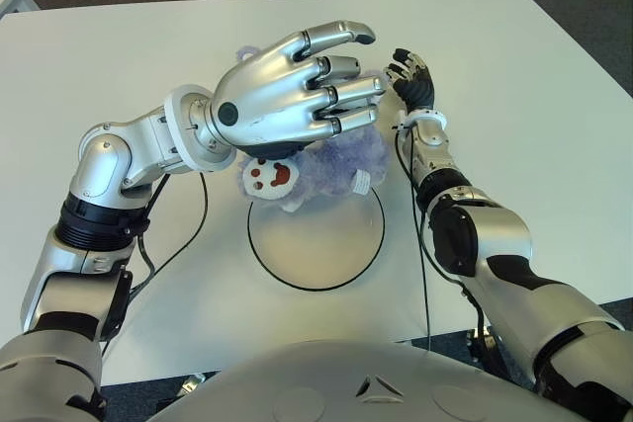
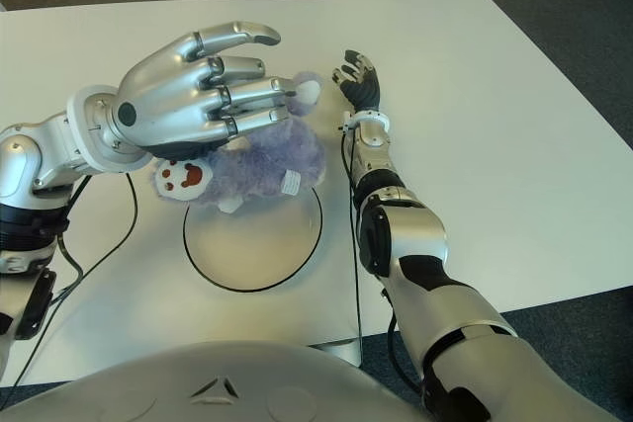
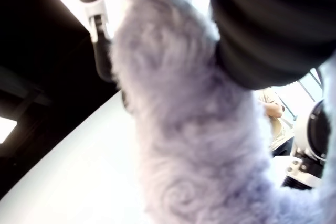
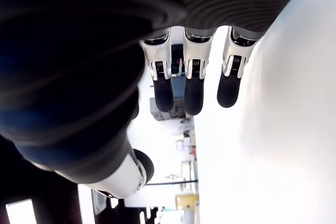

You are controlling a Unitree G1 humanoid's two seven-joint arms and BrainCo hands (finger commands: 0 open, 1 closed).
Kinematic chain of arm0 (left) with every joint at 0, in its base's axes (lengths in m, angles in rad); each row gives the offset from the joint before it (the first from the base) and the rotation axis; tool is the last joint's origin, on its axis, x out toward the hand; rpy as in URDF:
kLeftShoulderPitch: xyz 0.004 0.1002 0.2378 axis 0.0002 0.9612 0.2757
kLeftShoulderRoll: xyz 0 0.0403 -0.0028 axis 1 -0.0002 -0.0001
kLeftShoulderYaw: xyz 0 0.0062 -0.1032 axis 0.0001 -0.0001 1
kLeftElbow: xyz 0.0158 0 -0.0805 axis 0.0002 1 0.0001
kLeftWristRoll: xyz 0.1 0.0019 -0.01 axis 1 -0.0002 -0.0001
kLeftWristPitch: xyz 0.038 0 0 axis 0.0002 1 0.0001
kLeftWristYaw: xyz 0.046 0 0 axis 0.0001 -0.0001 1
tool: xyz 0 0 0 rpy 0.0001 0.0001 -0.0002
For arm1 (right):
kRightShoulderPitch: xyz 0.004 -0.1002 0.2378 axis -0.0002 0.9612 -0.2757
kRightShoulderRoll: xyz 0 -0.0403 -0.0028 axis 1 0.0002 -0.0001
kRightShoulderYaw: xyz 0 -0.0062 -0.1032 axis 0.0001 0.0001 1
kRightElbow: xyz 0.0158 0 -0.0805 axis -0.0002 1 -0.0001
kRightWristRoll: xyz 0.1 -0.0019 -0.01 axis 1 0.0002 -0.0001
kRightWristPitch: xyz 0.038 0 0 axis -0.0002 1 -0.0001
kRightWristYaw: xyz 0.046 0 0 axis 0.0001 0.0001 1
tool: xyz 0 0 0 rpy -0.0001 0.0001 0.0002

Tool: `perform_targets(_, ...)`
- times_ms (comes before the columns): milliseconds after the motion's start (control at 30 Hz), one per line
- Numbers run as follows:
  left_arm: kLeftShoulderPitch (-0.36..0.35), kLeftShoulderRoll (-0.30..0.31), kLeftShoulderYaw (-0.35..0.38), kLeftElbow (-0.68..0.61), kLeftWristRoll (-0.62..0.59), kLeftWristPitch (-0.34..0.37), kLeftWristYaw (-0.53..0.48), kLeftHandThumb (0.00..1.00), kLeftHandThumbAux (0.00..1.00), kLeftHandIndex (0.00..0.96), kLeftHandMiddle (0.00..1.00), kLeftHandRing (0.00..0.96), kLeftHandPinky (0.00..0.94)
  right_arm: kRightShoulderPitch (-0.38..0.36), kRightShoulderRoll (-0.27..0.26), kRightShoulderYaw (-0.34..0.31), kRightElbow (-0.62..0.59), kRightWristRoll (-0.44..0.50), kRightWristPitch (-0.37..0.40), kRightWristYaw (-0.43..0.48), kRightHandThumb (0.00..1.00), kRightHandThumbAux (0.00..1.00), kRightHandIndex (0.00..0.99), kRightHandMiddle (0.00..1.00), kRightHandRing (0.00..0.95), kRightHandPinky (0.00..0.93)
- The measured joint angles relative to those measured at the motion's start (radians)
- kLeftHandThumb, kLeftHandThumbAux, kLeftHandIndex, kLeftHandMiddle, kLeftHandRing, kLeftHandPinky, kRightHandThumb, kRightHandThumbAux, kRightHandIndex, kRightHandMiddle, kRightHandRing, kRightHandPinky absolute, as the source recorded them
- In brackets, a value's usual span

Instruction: Put the doll into the plate.

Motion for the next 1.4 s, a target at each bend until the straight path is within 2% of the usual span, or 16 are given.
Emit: perform_targets(1400, 0.0, 0.0, -0.005, -0.002, -0.002, 0.009, 0.001, 0.716, 0.702, 0.419, 0.128, 0.076, 0.128, 0.0, 0.002, 0.001, -0.001, 0.0, 0.002, 0.0, 0.496, 0.858, 0.191, 0.16, 0.153, 0.176)
